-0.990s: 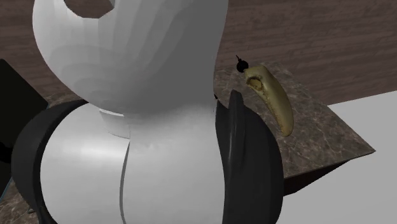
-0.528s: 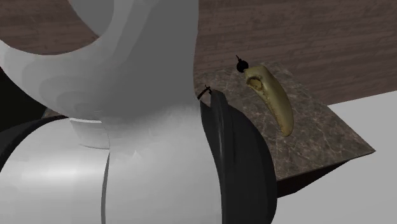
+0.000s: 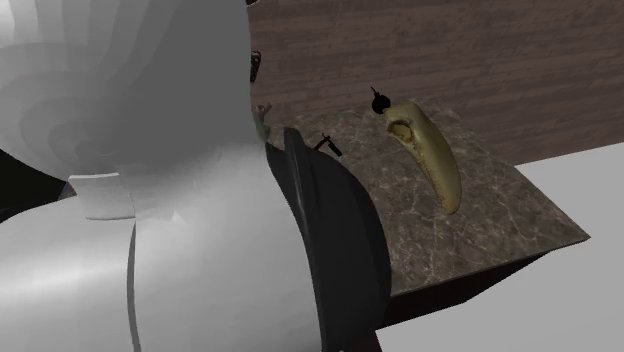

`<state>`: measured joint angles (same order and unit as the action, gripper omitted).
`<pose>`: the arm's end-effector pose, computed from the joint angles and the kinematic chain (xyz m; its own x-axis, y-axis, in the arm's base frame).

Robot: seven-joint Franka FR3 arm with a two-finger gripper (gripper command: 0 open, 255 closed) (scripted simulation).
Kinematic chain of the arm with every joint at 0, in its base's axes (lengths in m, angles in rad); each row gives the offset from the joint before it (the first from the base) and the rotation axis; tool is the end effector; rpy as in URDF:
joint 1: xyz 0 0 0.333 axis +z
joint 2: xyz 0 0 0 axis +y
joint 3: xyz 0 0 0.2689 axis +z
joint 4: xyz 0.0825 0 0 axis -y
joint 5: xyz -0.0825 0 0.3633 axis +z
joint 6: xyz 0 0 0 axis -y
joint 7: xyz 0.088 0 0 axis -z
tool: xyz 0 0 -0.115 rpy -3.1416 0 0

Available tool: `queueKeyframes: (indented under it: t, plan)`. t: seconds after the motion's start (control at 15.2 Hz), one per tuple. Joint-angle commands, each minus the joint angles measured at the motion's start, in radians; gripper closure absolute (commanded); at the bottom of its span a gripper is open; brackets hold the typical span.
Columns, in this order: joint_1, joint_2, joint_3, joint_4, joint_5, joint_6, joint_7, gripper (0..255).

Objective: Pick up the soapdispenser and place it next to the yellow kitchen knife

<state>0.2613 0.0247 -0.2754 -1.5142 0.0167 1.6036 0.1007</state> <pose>0.5446 -0.0041 0.5853 0.9913 -0.1145 0.0642 -0.1137 -0.9934 -0.0165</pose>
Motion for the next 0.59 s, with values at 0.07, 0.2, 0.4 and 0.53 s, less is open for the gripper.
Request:
queueKeyframes:
  t: [0.07,0.2,0.4,0.53]
  plan:
    - [0.028,0.028,0.026,0.002,0.003,0.027,0.055,255]
    - [0.048,0.049,0.043,0.002,0.004,0.048,0.093,255]
    - [0.077,0.088,0.068,0.013,0.007,0.076,0.147,255]
    - [0.096,0.118,0.084,0.027,0.008,0.092,0.182,255]
